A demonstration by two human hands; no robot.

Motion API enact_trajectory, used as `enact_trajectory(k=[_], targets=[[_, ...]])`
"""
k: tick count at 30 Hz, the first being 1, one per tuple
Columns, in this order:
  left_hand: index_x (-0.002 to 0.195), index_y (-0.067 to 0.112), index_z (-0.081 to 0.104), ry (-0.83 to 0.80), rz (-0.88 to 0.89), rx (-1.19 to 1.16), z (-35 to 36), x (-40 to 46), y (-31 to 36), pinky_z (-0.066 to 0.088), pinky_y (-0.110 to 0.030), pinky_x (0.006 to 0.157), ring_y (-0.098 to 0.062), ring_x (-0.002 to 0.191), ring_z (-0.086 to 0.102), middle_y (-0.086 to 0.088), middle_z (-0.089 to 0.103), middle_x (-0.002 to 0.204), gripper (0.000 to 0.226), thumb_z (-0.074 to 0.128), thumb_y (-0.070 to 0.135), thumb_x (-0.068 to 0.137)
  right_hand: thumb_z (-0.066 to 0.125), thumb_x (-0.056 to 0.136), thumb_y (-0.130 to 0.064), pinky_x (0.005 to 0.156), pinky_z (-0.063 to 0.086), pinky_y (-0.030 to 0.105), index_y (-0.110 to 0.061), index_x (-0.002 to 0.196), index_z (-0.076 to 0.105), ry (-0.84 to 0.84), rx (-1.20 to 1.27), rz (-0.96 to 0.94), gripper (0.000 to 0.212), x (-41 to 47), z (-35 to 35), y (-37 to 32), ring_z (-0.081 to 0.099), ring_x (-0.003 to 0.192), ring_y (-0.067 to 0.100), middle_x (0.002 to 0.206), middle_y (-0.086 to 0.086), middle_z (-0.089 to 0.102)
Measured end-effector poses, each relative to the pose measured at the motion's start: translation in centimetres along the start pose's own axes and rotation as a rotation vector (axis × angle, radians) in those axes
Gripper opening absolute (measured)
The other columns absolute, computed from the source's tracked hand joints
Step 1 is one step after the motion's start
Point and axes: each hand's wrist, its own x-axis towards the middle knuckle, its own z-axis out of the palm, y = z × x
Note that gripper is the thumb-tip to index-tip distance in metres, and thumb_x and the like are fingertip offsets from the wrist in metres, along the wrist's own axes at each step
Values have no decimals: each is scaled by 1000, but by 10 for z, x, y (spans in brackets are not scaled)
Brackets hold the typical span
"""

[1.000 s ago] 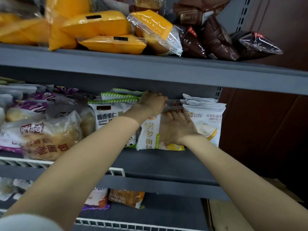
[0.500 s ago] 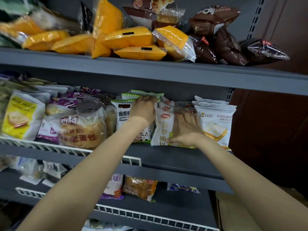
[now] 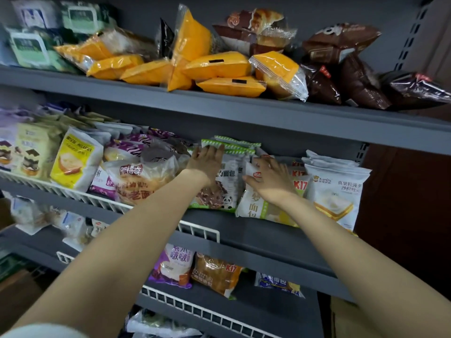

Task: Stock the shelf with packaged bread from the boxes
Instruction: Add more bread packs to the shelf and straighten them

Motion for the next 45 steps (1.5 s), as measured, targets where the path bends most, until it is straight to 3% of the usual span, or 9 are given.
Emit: enact_trajectory(k=[9,15,17,21,24,30,33,36,45], targets=[[150,10,-14,187,273,48,21,18,-6,3,-51,119,-25,143,15,-6,15,152,125,79,38,70,59,86,-27,118,2,39,-16,151,-1,-242,113,147,90,52,-6,-20,14,146,25,156,8,23],[148,12,-20,69,232,-70,10,38,-16,-4,-51,118,-32,146,-8,-15,-11,158,146,85,50,53,53,79,-5,113,24,36,-27,144,24,-96,226,117,75,49,12,-12,29,137,31,143,9,41],[149,14,-16,46,248,-122,7,40,-18,-3,-47,118,-29,147,-3,-10,-4,159,144,84,51,53,53,74,-2,110,32,42,-34,139,28,-64,261,79,77,45,19,-8,28,136,35,145,9,38],[151,12,-6,128,294,-50,13,40,-16,5,-42,119,-27,144,14,-9,16,155,133,81,52,58,63,81,-14,116,22,40,-23,147,22,-37,255,69,78,47,17,-8,19,142,30,155,7,23],[150,8,-5,252,254,32,22,37,-11,3,-44,120,-27,143,18,-11,20,153,126,74,58,66,74,75,-40,119,5,40,-23,151,5,-121,121,61,104,51,17,-9,6,146,26,159,4,8],[144,10,-29,57,180,149,23,21,-21,-11,-50,116,-35,142,-24,-21,-29,152,129,73,47,74,76,70,-48,119,-5,46,-17,151,-5,-23,-116,17,118,53,29,-11,0,146,23,157,4,4],[145,12,-28,95,147,177,27,19,-18,-11,-49,115,-36,142,-25,-25,-28,151,95,52,16,93,75,67,-54,118,-10,45,-20,151,-5,-23,-118,-4,121,56,29,-10,-1,147,21,158,3,3],[146,11,-24,166,143,193,32,32,-10,-4,-49,119,-37,144,-17,-24,-20,154,88,47,13,94,73,69,-54,118,-10,44,-20,151,-3,10,-141,-6,117,56,30,-10,1,146,22,157,5,5],[147,14,-23,77,189,33,29,35,-14,-6,-46,120,-34,145,-18,-20,-21,155,116,69,25,79,70,72,-56,116,-15,44,-19,151,-3,43,-232,-76,114,49,32,-12,-2,147,24,156,8,4]])
